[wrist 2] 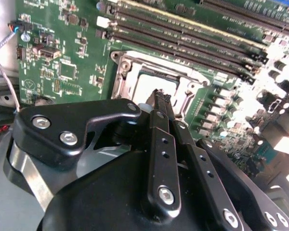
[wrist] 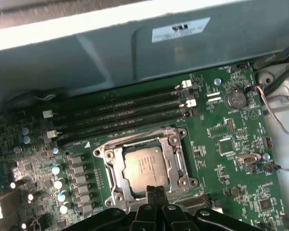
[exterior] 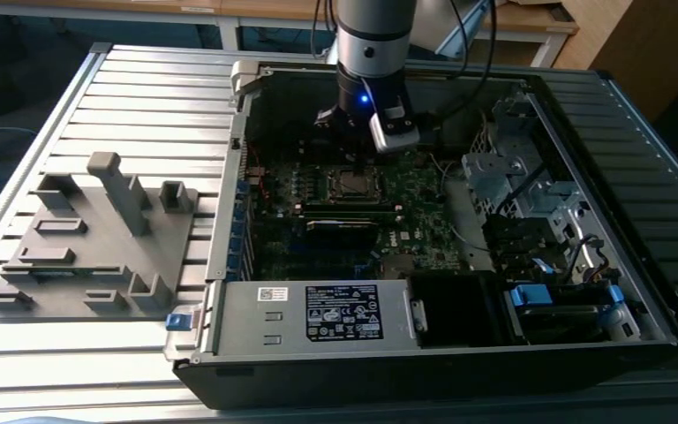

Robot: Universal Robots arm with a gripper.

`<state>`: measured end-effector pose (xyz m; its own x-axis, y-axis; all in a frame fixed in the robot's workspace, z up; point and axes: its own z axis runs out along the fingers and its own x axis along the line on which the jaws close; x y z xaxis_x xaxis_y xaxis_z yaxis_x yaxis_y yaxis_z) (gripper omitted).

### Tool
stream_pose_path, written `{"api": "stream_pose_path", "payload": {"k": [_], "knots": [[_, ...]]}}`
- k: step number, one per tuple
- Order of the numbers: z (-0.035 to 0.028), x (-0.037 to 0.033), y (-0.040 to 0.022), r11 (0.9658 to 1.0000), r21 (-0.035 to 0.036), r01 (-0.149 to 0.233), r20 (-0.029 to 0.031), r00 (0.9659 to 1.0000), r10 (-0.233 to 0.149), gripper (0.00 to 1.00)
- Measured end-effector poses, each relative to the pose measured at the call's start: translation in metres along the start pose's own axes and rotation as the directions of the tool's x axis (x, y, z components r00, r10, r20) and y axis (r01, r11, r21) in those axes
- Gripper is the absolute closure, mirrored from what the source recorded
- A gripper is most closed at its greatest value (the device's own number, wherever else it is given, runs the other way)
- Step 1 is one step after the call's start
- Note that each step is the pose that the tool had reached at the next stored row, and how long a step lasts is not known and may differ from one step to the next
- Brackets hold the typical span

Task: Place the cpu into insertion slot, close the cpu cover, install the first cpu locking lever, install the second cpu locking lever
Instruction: 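Install the second cpu locking lever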

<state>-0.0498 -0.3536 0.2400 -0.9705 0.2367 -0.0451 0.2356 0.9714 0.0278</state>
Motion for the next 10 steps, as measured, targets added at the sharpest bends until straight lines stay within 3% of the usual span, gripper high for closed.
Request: {"api": "stream_pose_path", "payload": {"k": [10], "knots": [[-0.0002,-0.0033,-0.0134,1.0,0.0002,0.0,0.0,1.0,0.0,0.9]]}}
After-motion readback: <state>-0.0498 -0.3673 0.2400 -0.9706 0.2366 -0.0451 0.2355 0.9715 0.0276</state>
